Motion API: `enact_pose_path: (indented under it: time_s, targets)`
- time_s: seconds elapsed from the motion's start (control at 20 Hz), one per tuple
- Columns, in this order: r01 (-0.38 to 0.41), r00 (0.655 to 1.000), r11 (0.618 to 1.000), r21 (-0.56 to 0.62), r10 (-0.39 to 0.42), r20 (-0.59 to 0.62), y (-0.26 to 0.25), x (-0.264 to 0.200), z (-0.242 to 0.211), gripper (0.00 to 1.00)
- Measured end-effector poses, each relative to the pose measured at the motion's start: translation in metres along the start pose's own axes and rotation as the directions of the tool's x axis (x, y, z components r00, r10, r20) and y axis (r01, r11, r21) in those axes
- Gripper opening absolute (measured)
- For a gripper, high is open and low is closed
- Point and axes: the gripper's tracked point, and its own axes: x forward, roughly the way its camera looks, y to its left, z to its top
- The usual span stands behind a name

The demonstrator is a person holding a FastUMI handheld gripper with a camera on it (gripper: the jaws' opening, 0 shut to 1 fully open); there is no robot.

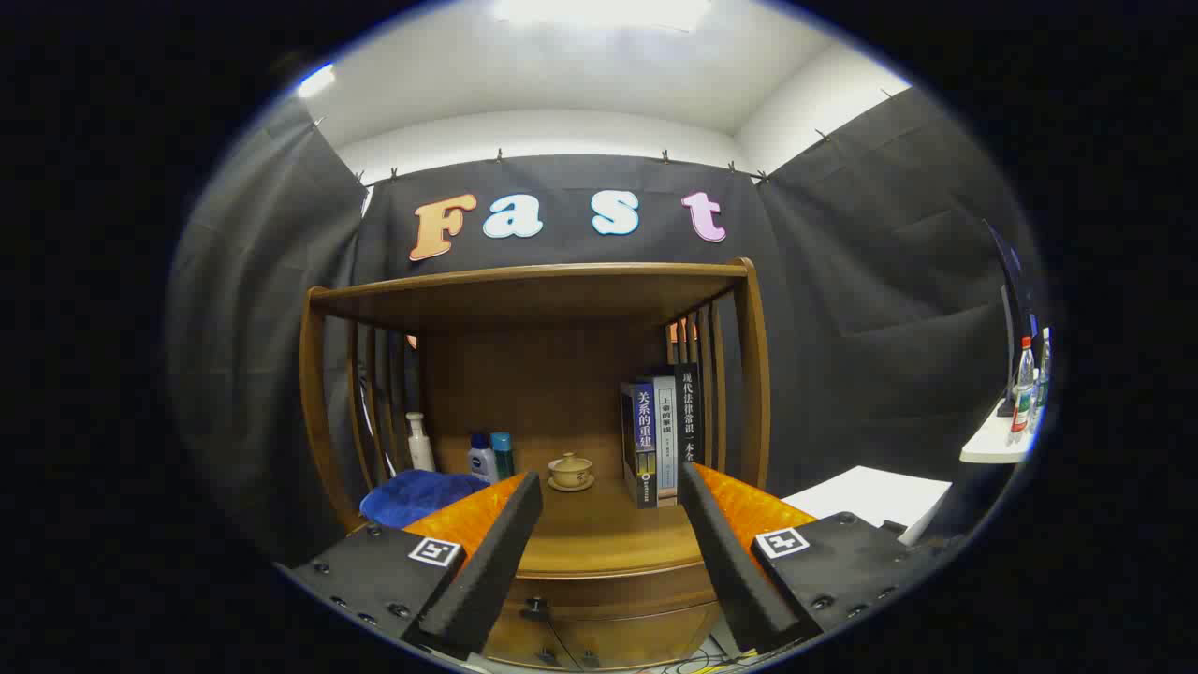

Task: Pull open the drawer, take out the items inside it, and place them on the countertop above the cabinet.

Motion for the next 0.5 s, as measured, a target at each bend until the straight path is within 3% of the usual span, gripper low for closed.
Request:
enact_pose_path:
  time_s: [0.5]
  targets:
    - [-0.015,1.000,1.000,0.011,0.015,-0.014,0.008,0.002,-0.011,0.98]
